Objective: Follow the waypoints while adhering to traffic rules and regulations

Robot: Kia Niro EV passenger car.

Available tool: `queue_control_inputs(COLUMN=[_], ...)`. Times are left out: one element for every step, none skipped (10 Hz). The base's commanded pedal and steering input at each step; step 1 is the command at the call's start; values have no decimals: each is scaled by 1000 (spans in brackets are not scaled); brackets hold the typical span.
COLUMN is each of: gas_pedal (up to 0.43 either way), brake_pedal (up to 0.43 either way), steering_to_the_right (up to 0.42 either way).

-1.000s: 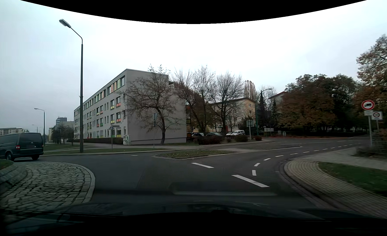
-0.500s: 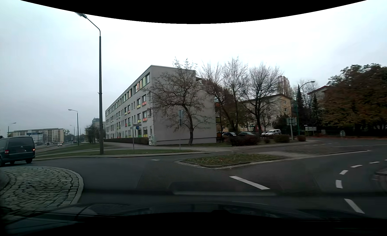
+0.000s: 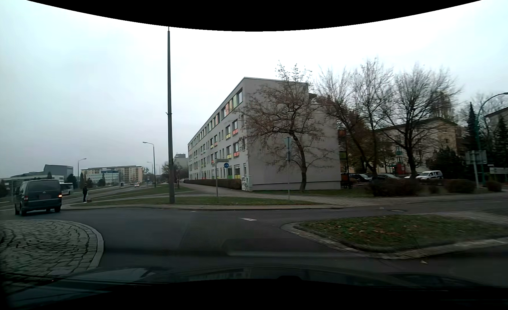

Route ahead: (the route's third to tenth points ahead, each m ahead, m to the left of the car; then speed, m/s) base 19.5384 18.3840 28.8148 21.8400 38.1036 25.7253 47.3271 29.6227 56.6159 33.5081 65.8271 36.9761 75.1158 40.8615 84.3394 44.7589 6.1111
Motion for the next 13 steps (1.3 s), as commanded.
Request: queue_control_inputs(gas_pedal=[130, 130, 130, 130, 130, 130, 130, 130, 130, 130, 130, 130, 130], brake_pedal=[0, 0, 0, 0, 0, 0, 0, 0, 0, 0, 0, 0, 0], steering_to_the_right=[-302, -305, -307, -307, -308, -308, -306, -306, -306, -306, -306, -306, -307])
